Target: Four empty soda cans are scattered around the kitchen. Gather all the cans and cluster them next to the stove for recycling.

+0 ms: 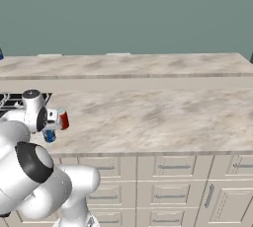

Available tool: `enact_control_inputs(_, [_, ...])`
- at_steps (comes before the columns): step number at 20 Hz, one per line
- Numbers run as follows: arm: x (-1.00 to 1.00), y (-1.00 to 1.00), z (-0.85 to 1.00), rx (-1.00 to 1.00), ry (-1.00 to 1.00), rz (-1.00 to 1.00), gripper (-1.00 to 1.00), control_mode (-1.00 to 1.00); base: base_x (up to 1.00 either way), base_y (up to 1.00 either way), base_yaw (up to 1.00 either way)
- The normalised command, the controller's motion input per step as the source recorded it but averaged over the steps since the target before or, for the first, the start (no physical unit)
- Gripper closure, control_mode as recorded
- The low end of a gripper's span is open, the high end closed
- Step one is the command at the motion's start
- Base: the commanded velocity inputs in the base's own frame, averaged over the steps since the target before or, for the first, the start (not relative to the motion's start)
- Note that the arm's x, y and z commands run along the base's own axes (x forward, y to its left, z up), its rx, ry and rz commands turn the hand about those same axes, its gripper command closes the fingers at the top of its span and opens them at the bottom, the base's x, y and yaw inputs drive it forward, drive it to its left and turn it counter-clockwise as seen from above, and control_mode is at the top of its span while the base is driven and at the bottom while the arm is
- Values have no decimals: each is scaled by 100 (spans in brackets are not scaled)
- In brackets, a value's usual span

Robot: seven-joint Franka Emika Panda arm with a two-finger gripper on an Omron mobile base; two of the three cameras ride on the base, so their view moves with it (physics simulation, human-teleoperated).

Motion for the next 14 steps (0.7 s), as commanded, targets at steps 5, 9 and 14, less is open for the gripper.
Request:
enact_control_inputs(5, [-18, -5, 38, 0, 0, -1, -100, -100, 0, 0, 0])
enact_control_inputs(9, [-35, -7, 37, 0, 0, -5, -100, -100, 0, 0, 0])
enact_control_inputs(14, [-37, -18, 34, 2, -1, -16, -100, -100, 0, 0, 0])
